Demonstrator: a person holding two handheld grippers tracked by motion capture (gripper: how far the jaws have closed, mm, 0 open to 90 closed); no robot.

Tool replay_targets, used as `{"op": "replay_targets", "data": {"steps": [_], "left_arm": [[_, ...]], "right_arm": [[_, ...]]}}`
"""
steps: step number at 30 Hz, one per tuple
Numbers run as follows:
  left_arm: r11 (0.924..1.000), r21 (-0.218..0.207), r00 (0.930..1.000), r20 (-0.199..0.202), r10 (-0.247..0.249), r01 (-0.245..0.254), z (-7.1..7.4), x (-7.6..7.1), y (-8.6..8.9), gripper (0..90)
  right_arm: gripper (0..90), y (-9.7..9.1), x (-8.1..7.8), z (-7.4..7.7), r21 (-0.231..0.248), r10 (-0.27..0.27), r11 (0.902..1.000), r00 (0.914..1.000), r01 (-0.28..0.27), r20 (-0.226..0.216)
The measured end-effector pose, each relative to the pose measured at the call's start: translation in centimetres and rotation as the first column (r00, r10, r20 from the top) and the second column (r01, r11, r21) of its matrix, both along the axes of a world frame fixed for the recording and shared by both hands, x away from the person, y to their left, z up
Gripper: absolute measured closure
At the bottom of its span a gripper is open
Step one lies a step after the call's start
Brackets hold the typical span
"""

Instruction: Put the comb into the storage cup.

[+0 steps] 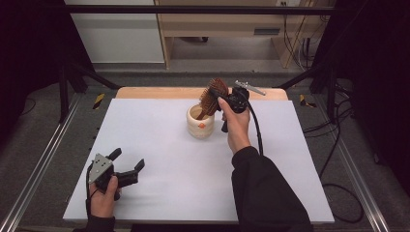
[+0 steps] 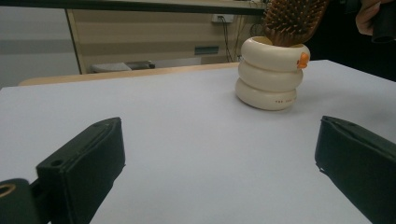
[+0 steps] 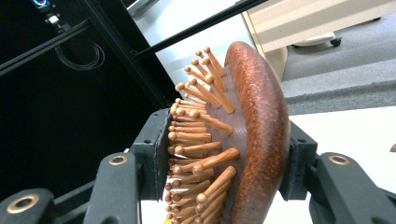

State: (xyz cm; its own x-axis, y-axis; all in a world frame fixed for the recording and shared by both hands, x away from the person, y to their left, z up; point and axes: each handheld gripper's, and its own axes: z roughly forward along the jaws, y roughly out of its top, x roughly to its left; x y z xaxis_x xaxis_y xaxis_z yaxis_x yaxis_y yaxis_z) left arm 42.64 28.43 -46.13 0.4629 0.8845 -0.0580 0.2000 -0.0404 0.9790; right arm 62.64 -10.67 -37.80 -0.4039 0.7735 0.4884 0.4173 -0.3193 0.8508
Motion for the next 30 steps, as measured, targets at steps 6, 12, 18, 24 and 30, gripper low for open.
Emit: {"op": "replay_targets", "data": {"steps": [6, 12, 18, 24, 30], "left_arm": [[1.0000, 0.002, 1.0000, -0.001, 0.000, 0.000, 0.00, 0.00, -0.01, 1.6], [1.0000, 0.003, 1.0000, -0.002, -0.002, 0.002, -0.01, 0.00, -0.03, 1.6], [1.0000, 0.003, 1.0000, -0.005, 0.000, 0.000, -0.04, 0.03, -0.03, 1.6], [1.0000, 0.004, 1.0000, -0.005, 0.000, 0.000, -0.04, 0.02, -0.03, 1.6], [1.0000, 0.006, 1.0000, -0.004, 0.000, 0.000, -0.03, 0.02, -0.03, 1.6]], "right_arm": [[45.4, -0.13, 0.03, -0.03, 0.005, 0.001, 1.0000, 1.0000, -0.001, -0.007], [43.5, -0.19, -0.02, 0.04, 0.000, 0.002, 1.0000, 0.9999, -0.002, -0.010], [41.2, -0.32, 0.03, 0.09, 0.005, 0.001, 1.0000, 0.9999, -0.001, -0.015], [37.7, -0.32, -0.05, 0.14, -0.005, 0.013, 0.9999, 0.9998, -0.013, -0.013], [33.6, -0.28, -0.14, 0.21, -0.025, 0.017, 0.9995, 0.9998, -0.017, -0.015]]}}
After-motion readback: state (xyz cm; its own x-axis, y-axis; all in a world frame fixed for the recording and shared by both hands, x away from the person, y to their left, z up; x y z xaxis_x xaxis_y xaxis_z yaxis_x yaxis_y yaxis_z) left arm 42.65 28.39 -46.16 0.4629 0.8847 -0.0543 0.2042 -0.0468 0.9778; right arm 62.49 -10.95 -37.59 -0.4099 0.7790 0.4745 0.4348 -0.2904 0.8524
